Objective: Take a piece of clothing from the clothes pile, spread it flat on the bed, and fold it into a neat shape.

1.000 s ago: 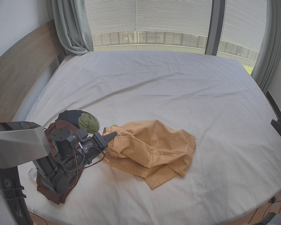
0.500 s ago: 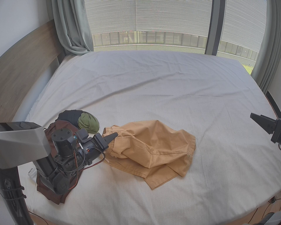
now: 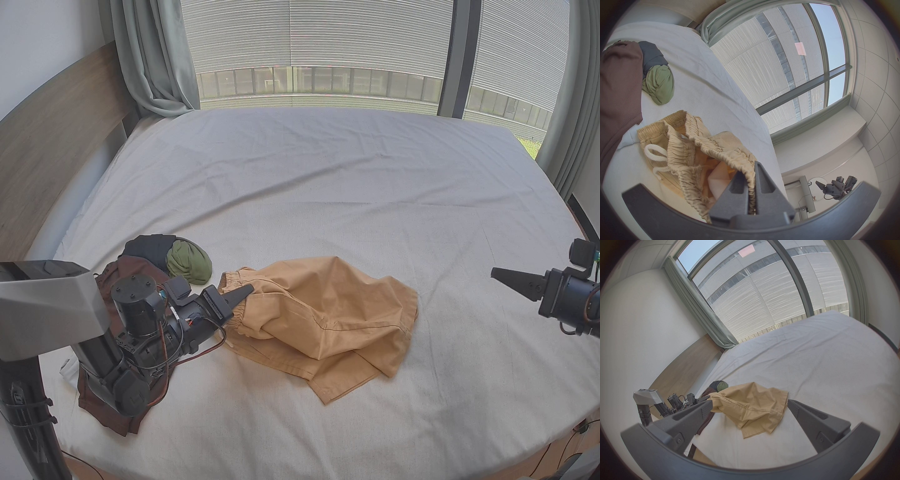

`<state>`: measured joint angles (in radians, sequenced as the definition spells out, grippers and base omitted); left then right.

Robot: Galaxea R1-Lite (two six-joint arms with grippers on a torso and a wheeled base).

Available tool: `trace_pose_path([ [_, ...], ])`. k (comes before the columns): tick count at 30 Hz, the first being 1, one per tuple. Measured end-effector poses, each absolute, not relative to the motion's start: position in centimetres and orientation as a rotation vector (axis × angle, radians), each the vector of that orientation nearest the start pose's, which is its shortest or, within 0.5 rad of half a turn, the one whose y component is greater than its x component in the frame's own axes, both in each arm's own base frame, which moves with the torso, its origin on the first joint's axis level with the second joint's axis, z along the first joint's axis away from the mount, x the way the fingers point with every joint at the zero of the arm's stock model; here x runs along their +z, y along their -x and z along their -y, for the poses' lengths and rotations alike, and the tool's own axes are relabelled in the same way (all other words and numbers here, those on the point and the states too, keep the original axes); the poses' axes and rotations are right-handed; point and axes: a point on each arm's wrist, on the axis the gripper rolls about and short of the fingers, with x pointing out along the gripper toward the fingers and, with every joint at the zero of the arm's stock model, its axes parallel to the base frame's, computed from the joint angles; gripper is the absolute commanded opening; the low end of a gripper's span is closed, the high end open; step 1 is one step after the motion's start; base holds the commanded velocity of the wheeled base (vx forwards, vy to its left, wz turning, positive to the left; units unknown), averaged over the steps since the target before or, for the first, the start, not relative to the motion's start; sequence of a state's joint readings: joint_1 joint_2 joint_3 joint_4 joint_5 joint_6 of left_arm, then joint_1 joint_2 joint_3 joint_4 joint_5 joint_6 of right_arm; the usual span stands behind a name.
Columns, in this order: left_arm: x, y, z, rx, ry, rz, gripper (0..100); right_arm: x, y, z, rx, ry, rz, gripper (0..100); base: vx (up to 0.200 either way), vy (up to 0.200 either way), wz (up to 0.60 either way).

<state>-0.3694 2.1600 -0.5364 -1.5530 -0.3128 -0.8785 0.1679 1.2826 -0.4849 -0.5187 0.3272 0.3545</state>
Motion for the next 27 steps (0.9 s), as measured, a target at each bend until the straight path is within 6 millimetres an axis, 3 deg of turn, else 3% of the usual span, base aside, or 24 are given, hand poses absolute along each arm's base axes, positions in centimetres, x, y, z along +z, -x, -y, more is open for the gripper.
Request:
trace_pose_path([
  [11,6.3,-31.0,12.6,-0.602,0.841,-0.365,0,13.4,-23.0,-4.7,0.453,-0.426,-0.445,100,0.0,0.0,0.0],
  [27,6.5,-31.6,11.7,-0.576,0.846,-0.342,0,7.7,-26.6,-5.5,0.461,-0.525,-0.532,100,0.0,0.0,0.0],
])
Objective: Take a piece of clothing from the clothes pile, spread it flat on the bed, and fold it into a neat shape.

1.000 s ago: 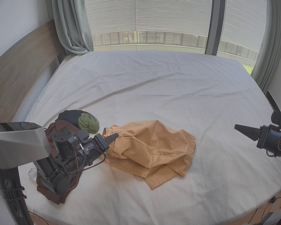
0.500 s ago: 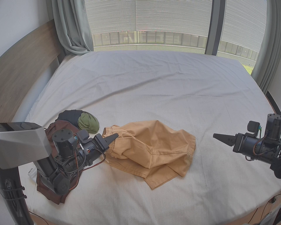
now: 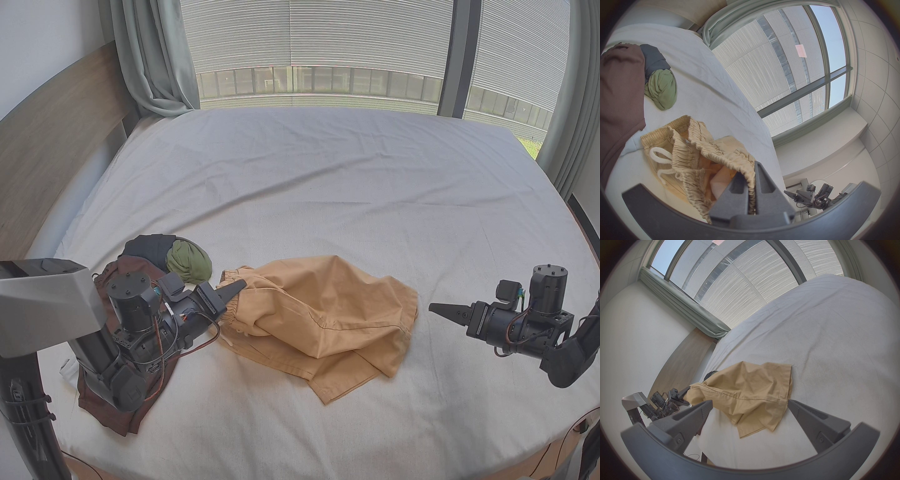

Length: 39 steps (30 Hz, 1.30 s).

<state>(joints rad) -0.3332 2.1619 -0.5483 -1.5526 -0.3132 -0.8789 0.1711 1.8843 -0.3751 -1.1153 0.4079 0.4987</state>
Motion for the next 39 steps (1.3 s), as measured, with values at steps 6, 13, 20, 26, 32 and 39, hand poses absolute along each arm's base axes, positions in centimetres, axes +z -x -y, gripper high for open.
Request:
trace_pose_path([
  [6,6.6,-31.8,11.3,-0.567,0.848,-0.329,0,6.0,-27.8,-5.8,0.465,-0.544,-0.513,100,0.0,0.0,0.0],
  [13,6.7,-32.0,11.0,-0.561,0.849,-0.321,0,3.2,-29.0,-6.5,0.471,-0.588,-0.522,100,0.0,0.0,0.0],
  [20,6.8,-32.2,10.7,-0.553,0.85,-0.311,0,0.7,-30.0,-7.1,0.463,-0.625,-0.565,100,0.0,0.0,0.0],
  [26,6.8,-32.3,10.6,-0.552,0.85,-0.308,0,-0.5,-30.9,-7.4,0.458,-0.635,-0.58,100,0.0,0.0,0.0],
  [32,6.9,-32.2,10.6,-0.552,0.851,-0.306,0,-1.6,-31.7,-7.7,0.454,-0.645,-0.586,100,0.0,0.0,0.0],
  [39,6.9,-32.2,10.6,-0.552,0.85,-0.305,0,-2.4,-32.3,-8.4,0.463,-0.668,-0.598,100,0.0,0.0,0.0],
])
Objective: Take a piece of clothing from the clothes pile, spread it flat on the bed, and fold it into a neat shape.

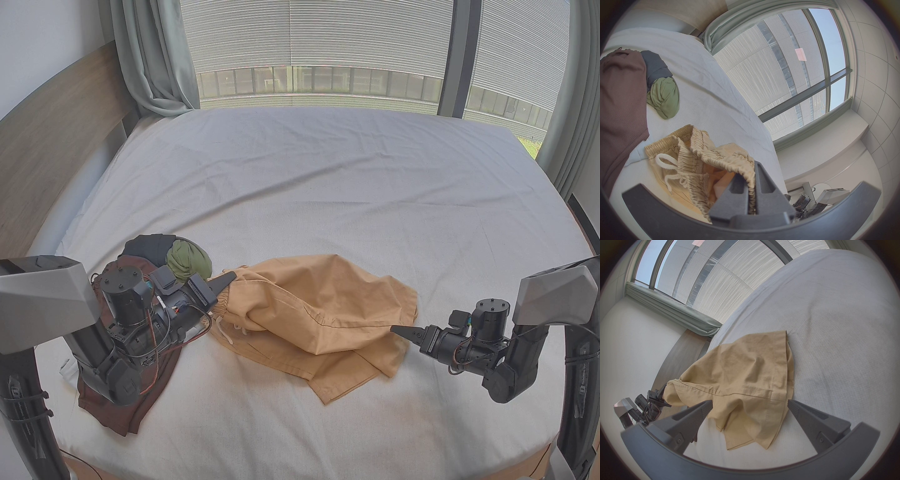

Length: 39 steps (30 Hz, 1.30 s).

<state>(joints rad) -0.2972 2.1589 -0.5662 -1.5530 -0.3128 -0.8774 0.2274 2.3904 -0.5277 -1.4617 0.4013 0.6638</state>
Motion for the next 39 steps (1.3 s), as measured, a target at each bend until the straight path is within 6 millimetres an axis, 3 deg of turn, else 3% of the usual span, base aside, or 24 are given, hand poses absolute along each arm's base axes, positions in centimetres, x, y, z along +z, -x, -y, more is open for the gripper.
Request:
trace_pose_path([
  [13,7.0,-32.3,10.6,-0.552,0.851,-0.302,0,-3.7,-33.6,-9.6,0.482,-0.709,-0.6,100,0.0,0.0,0.0],
  [24,6.8,-32.8,10.1,-0.537,0.852,-0.293,0,-2.7,-32.9,-10.3,0.544,-0.76,-0.589,100,0.0,0.0,0.0],
  [39,6.4,-33.3,9.4,-0.513,0.855,-0.289,0,0.7,-32.0,-8.4,0.598,-0.773,-0.543,100,0.0,0.0,0.0],
])
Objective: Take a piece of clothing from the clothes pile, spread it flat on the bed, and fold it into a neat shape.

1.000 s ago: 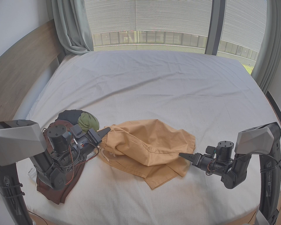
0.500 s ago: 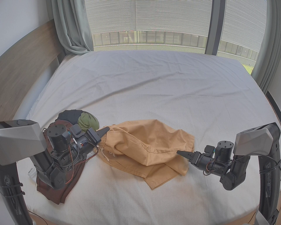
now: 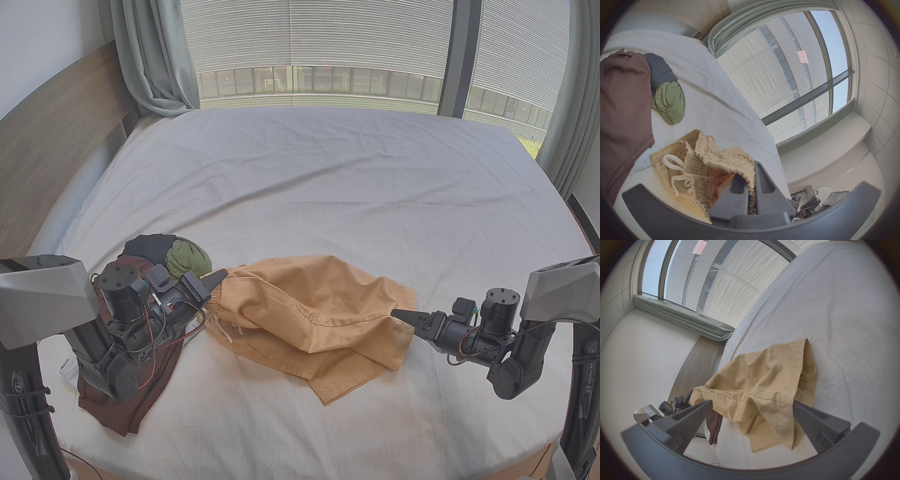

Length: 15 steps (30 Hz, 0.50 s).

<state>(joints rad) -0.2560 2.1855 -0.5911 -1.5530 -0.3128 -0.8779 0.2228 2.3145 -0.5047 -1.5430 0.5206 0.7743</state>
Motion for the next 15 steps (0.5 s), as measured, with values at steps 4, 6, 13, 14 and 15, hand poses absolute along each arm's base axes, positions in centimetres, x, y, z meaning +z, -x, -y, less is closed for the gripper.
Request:
trace_pose_path([
  [4,6.42,-33.26,9.42,-0.512,0.855,-0.29,0,0.76,-32.1,-8.57,0.605,-0.772,-0.54,100,0.0,0.0,0.0],
  [6,6.41,-33.25,9.42,-0.512,0.854,-0.29,0,0.67,-32.24,-8.7,0.61,-0.771,-0.539,100,0.0,0.0,0.0],
  [13,6.49,-33.23,9.47,-0.515,0.854,-0.288,0,0.0,-32.89,-8.86,0.61,-0.773,-0.539,0,0.0,0.0,0.0],
  [14,6.47,-33.22,9.49,-0.515,0.853,-0.289,0,-0.03,-32.92,-8.85,0.61,-0.773,-0.538,0,0.0,0.0,0.0],
  [15,6.47,-33.22,9.51,-0.516,0.853,-0.29,0,-0.04,-32.93,-8.86,0.61,-0.773,-0.538,0,0.0,0.0,0.0],
])
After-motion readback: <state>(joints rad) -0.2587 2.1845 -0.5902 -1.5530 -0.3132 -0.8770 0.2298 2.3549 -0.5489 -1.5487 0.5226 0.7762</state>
